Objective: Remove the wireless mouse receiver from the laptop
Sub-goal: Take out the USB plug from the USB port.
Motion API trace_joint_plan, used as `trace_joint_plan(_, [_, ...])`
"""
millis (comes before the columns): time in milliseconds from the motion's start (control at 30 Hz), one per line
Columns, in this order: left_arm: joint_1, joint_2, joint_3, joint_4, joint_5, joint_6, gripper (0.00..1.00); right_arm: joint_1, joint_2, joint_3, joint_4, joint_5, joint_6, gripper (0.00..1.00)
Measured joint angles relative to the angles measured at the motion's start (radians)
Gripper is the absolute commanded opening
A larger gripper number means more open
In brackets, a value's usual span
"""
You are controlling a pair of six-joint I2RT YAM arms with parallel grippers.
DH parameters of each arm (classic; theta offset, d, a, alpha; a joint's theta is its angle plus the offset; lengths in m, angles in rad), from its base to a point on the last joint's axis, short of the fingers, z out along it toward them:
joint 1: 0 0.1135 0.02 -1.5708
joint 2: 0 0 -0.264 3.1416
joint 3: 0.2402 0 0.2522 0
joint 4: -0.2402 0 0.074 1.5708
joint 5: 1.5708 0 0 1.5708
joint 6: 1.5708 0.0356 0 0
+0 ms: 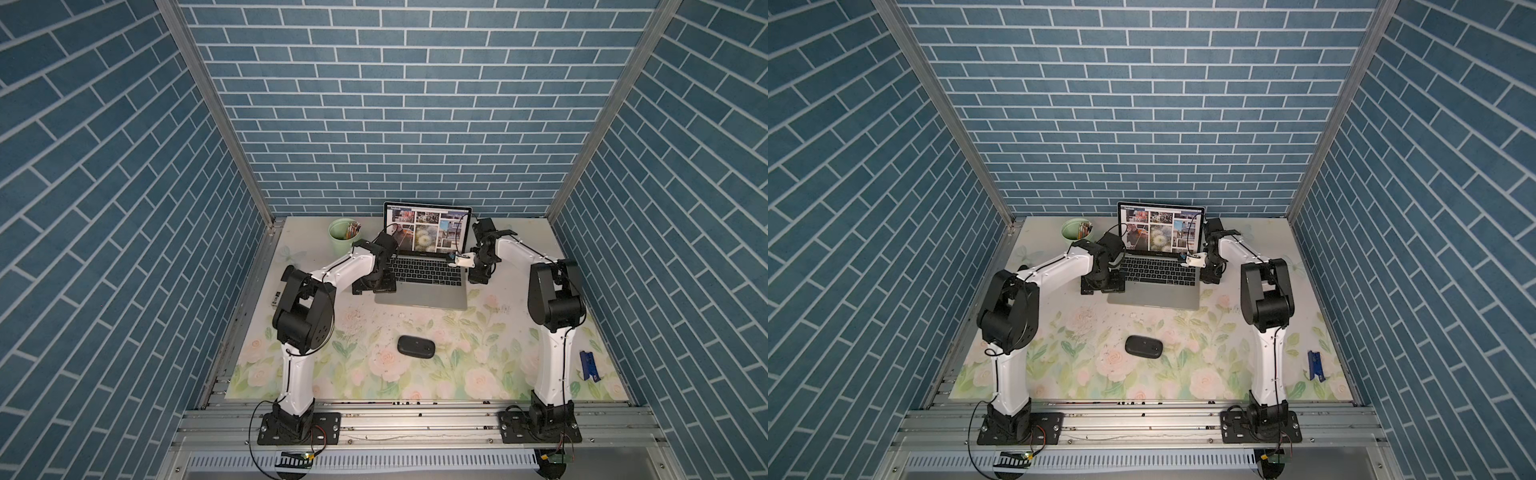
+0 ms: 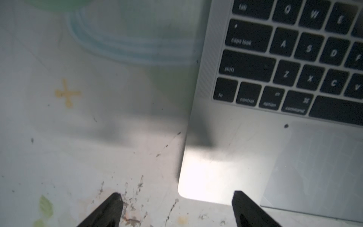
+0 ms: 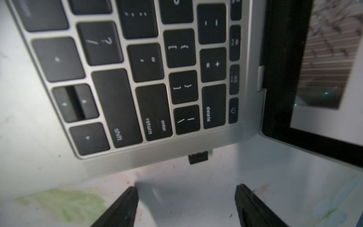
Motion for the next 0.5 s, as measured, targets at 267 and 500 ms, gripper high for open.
trace_joint_plan(267, [0.003,0.089,0.048,-0.026,-0.018,0.062,0.88,0.004,-0.019,-0.035,0.037,0.004,-0.021,0.79])
trace_joint_plan(500, [0.014,0.098,0.058,-0.026,0.003,0.09,0.86,0.01,-0.023,-0.045,0.05,0.011,-0.04,0.77])
